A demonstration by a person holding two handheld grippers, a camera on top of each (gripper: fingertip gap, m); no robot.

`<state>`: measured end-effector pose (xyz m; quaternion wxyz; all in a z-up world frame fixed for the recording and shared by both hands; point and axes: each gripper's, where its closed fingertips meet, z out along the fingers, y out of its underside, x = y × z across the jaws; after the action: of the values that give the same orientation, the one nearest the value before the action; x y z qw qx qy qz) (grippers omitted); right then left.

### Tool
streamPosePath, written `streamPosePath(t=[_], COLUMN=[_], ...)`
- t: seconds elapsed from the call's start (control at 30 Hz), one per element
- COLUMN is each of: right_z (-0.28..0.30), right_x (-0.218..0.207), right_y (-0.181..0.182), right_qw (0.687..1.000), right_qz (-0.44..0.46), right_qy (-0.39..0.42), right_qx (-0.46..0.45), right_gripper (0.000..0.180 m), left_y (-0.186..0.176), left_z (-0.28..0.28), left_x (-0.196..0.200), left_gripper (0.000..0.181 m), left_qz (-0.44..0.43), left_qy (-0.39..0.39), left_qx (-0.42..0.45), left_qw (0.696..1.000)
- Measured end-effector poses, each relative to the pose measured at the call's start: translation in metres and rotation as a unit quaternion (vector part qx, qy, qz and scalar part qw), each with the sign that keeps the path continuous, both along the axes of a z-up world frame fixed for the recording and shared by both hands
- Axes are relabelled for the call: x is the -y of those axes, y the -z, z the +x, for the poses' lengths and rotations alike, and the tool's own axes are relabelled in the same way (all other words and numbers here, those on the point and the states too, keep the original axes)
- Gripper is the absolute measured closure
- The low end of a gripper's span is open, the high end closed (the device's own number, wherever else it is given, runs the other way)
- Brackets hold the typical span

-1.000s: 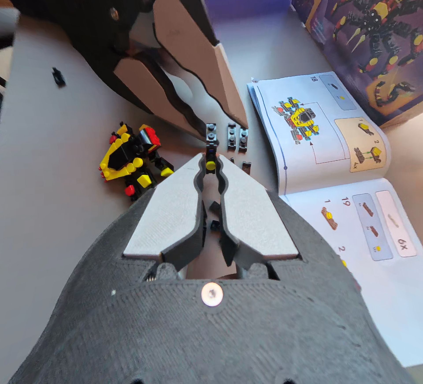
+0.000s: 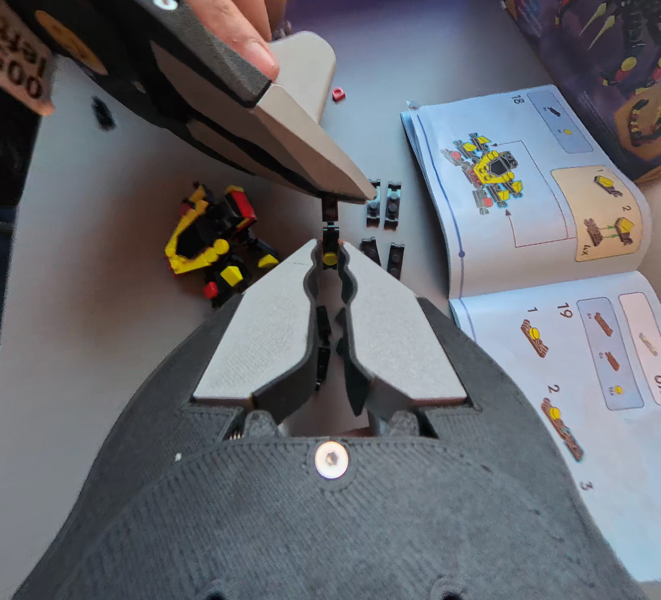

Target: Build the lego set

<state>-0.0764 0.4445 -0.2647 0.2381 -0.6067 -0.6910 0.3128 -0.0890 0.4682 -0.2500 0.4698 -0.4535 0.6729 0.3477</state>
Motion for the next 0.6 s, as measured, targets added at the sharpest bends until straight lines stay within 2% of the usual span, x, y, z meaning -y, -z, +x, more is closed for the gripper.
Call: streamPosePath(t=[0.07, 0.17, 0.3, 0.43, 0.6], right_z=[0.001, 0.0, -0.002, -0.003, 0.0], right_x=[-0.003, -0.004, -0.005, -0.005, -0.01], right_y=[0.007, 0.007, 0.008, 0.008, 0.008], right_qw=[0.999, 0.996, 0.993, 0.993, 0.994], right_qz=[0.04, 0.078, 0.109, 0.111, 0.104], right_qy=[0.002, 0.003, 0.005, 0.007, 0.013], right_qx=[0.024, 0.034, 0.044, 0.039, 0.035], right_gripper=[0.174, 0.174, 0.174, 0.174, 0.174], left_y=[-0.001, -0.003, -0.01, 0.001, -0.001], left_z=[0.001, 0.001, 0.004, 0.004, -0.007], left_x=[-0.001, 0.0, -0.001, 0.003, -0.006], left_gripper=[0.18, 0.18, 0.181, 0.181, 0.181], left_qz=[0.03, 0.02, 0.05, 0.014, 0.013], left_qy=[-0.005, -0.004, -0.001, 0.001, -0.017], left_qx=[-0.032, -0.022, -0.021, -0.022, -0.013], left_qw=[0.999, 1.0, 0.999, 1.0, 1.0])
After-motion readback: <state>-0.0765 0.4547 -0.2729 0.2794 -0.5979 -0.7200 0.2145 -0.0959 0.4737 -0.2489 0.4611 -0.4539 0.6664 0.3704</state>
